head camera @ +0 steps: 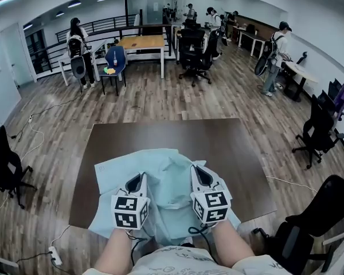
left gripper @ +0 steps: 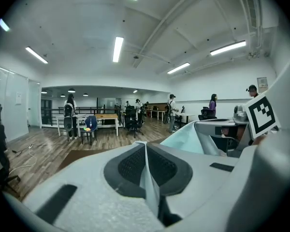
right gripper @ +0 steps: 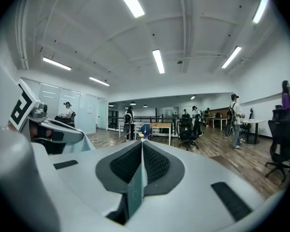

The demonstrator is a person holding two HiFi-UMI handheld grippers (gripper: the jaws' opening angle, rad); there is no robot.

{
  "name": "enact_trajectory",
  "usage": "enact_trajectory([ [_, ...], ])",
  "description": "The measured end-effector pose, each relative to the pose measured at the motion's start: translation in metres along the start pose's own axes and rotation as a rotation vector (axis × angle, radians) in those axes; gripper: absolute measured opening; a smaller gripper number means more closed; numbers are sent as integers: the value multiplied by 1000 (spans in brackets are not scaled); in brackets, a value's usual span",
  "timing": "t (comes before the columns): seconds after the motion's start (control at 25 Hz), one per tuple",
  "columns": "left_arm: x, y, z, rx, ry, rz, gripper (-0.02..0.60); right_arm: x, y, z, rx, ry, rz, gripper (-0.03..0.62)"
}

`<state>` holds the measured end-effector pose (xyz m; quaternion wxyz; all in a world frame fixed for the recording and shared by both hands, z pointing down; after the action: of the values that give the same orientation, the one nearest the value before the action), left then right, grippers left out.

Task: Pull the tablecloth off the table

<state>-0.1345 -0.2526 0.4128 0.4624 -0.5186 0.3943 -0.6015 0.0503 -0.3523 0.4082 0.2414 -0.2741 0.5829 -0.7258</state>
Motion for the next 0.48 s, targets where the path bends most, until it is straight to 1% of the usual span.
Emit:
enact_trajectory([
  [0.12,-12,13,2,37,-1,45,8,-10,13,-15,-22,16,51,14],
  [0.24,-19,18,2,67,1,61,8,-15,18,-26,-37,15,69,14],
  [0.48,-30,5,0,60,-16,51,8,-27,9,-35,9,-4,78,14],
])
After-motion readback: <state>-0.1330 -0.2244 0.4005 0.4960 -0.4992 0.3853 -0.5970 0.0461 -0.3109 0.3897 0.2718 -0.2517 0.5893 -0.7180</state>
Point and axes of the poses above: the fingertips, and each gripper's own axes: x forward along the fingers, z to its right, y out of its top, the point moved 6 cm from there along -x, backward along the fingers, and after that the axes turned 10 degrees about x, right-handed, at the moved point
